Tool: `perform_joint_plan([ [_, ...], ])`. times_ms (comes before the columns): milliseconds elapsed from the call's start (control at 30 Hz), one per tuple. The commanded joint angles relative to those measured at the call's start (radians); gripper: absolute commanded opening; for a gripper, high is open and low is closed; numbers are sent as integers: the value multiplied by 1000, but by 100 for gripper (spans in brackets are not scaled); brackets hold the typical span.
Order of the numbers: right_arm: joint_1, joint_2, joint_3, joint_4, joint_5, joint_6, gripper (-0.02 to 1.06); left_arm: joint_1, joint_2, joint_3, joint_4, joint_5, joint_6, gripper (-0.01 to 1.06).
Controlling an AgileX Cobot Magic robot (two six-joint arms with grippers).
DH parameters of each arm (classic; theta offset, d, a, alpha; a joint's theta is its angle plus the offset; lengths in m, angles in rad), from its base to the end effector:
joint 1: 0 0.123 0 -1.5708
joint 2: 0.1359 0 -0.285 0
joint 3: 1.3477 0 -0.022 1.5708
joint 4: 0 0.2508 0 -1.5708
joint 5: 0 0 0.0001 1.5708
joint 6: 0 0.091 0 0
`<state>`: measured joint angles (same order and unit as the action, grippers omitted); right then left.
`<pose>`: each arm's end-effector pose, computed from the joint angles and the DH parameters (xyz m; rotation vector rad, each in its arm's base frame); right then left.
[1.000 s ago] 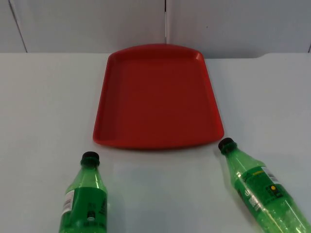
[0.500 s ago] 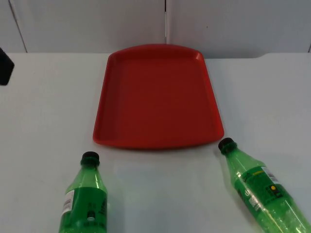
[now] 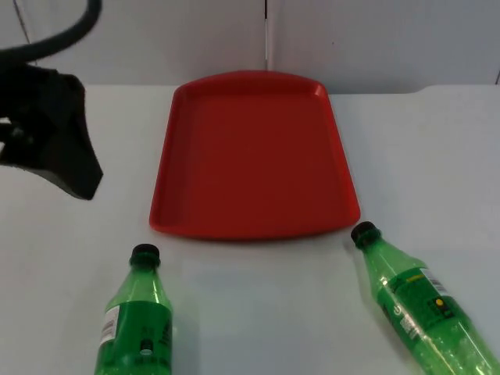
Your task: Place the bottle upright on the tray.
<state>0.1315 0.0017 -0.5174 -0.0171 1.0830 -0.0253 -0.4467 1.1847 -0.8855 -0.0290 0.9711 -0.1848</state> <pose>-0.0073 -0.0024 0.2803 -0.1595 2.0449 0.0456 0.1917 -0.0942 0.2836 0.3462 2.7525 -0.2049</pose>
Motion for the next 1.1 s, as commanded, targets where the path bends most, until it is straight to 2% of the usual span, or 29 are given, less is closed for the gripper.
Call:
perform_joint_plan([
  [0, -8, -2, 2, -3, -6, -9, 105, -48, 38, -6, 66, -18, -114, 105],
  [133, -8, -2, 2, -3, -6, -9, 105, -124, 110, -6, 143, -19, -258, 105],
  [433, -8, -2, 2, -3, -6, -9, 105, -145, 199, -6, 171, -78, -414, 105],
  [533, -8, -2, 2, -3, -6, -9, 105, -145, 237, -6, 157, -90, -422, 105],
  [667, -8, -2, 2, -3, -6, -9, 105, -145, 319, -6, 146, -147, -444, 105],
  [767, -8, -2, 2, -3, -6, -9, 105, -145, 379, -6, 87, -260, -452, 105],
  [867, -8, -2, 2, -3, -6, -9, 105, -145, 424, -6, 84, -289, -471, 105],
  [1000, -8, -2, 2, -3, -6, -9, 105, -145, 480, 5, 107, -284, -488, 105],
  [1067, -8, -2, 2, -3, -6, -9, 105, -145, 500, 25, 107, -317, -509, 105],
])
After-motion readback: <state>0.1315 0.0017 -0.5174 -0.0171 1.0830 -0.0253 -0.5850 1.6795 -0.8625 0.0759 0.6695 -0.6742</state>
